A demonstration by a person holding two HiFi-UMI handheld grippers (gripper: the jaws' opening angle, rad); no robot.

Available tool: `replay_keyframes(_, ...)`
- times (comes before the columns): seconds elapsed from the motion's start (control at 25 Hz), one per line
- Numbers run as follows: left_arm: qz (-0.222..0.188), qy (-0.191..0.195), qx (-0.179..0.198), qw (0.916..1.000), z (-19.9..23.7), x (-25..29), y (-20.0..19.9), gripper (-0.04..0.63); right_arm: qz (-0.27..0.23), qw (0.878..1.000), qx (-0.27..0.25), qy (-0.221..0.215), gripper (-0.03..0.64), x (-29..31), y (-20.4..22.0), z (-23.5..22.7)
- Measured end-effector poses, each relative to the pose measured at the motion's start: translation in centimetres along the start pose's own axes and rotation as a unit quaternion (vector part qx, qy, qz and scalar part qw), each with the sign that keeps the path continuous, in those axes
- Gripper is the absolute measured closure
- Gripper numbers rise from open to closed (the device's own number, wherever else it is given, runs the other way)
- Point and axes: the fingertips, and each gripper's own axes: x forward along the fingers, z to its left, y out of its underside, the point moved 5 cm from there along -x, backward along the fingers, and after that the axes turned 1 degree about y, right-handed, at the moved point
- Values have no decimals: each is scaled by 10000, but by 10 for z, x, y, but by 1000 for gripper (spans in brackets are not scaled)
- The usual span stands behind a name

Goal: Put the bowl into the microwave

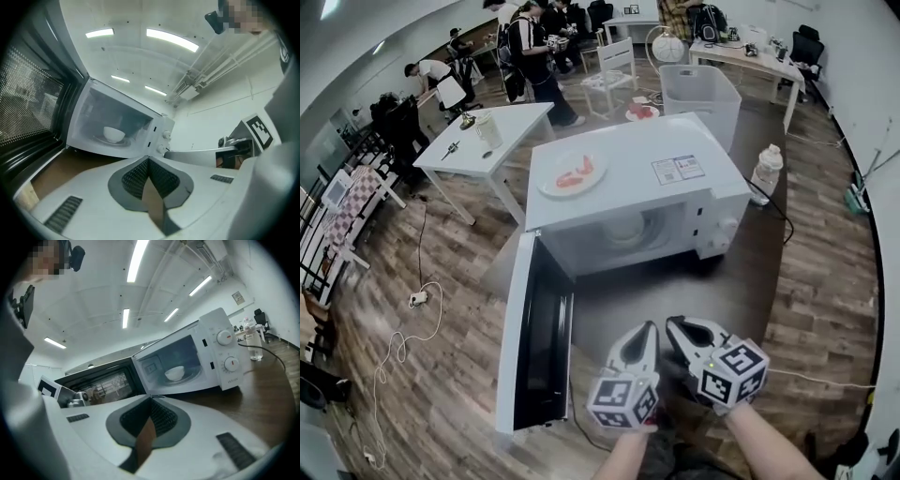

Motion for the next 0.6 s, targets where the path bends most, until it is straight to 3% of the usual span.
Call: replay_keyframes(0.6, -146, 337, 210, 9991, -64, -62, -7, 594, -164, 9997, -204, -16, 617, -76, 2, 55)
